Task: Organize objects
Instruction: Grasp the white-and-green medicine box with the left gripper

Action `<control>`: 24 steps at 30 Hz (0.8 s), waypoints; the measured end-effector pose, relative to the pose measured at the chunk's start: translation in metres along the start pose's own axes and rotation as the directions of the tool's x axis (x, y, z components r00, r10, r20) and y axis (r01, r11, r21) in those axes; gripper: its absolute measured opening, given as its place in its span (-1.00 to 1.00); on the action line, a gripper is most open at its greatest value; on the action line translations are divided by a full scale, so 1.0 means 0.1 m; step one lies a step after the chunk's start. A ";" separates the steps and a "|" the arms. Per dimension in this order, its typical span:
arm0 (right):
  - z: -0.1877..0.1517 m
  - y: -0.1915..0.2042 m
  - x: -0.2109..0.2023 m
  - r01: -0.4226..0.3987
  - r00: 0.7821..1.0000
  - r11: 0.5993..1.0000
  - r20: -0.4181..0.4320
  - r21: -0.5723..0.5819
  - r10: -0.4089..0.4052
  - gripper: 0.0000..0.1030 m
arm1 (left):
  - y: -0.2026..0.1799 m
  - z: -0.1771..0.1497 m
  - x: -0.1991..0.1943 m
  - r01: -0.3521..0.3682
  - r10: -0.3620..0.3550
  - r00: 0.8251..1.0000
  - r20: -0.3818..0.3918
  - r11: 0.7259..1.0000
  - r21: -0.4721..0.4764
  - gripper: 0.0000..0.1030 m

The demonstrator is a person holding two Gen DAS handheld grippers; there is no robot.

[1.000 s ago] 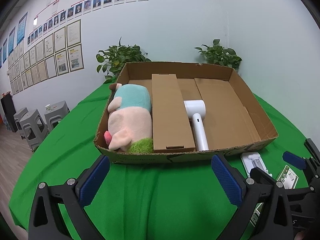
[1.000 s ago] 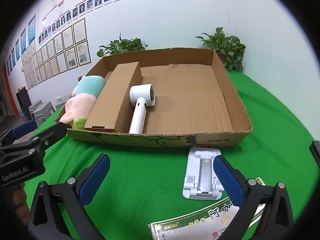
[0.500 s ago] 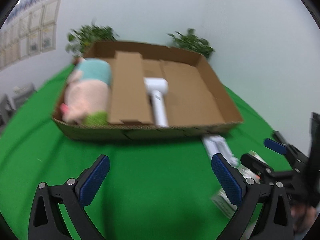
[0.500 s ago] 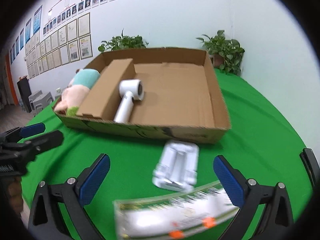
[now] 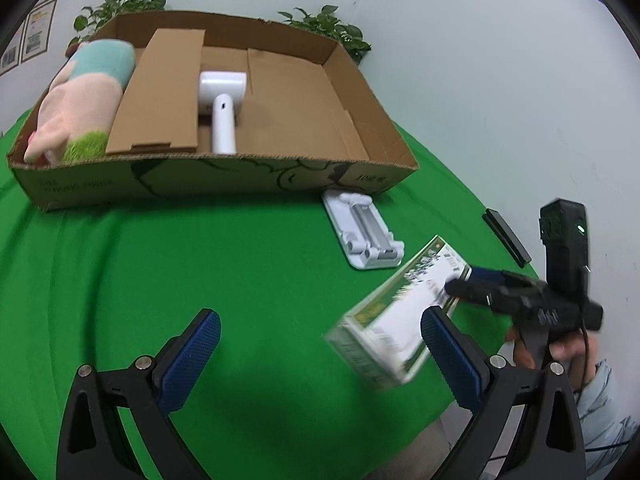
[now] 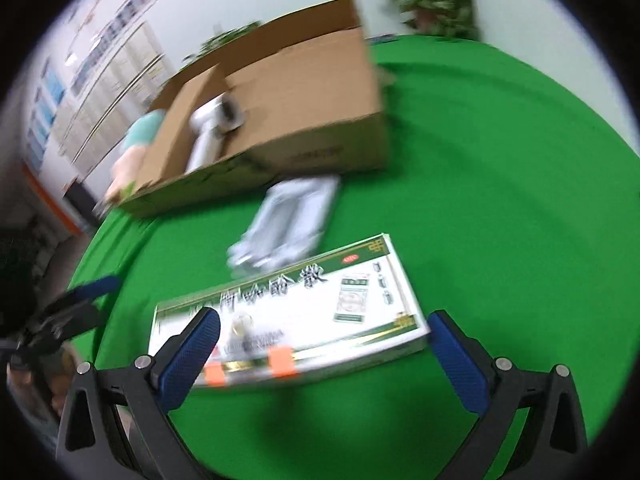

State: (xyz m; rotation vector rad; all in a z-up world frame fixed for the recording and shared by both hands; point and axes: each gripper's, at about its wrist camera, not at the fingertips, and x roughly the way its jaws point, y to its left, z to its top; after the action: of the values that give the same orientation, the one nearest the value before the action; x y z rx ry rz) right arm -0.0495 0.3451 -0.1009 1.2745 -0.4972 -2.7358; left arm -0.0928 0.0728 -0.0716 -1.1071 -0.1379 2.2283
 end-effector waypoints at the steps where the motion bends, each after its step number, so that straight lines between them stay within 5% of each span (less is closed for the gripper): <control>1: -0.05 0.14 0.01 -0.032 0.999 0.999 -0.007 -0.020 0.032 0.99 | 0.04 -0.01 -0.01 0.001 -0.001 1.000 -0.004 1.000 -0.008 0.95; 6: -0.25 0.86 0.06 -0.167 0.985 0.963 -0.076 -0.210 0.154 0.99 | 0.37 -0.10 -0.10 -0.015 0.013 1.000 -0.023 0.997 -0.076 0.84; 9: -0.33 1.08 0.13 -0.162 0.985 0.938 -0.110 -0.308 0.134 0.99 | 0.57 -0.14 -0.15 -0.020 0.017 1.000 -0.024 0.991 -0.130 0.73; 14: -0.44 1.38 0.20 -0.224 0.972 0.911 -0.151 -0.346 0.182 1.00 | 0.73 -0.12 -0.17 -0.111 0.110 0.994 -0.014 0.985 -0.133 0.72; 17: -0.46 1.48 0.14 -0.257 0.965 0.896 -0.146 -0.364 0.217 1.00 | 0.85 -0.04 -0.21 -0.097 0.101 0.995 0.016 0.983 -0.158 0.72; 21: -0.34 1.41 0.00 -0.188 0.982 0.885 -0.076 -0.425 0.172 1.00 | 0.90 0.20 -0.18 -0.003 0.009 0.999 0.048 0.993 -0.122 0.71; 24: -0.25 1.31 0.00 -0.072 0.997 0.891 -0.014 -0.448 0.074 1.00 | 0.90 0.28 -0.15 -0.015 0.023 0.998 0.059 0.991 -0.131 0.71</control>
State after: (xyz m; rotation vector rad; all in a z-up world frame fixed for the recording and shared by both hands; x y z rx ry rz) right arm -0.0385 0.2153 -0.0732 1.1024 0.0907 -2.5736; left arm -0.1520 -0.0024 -0.0757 -1.1144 -0.3031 2.2980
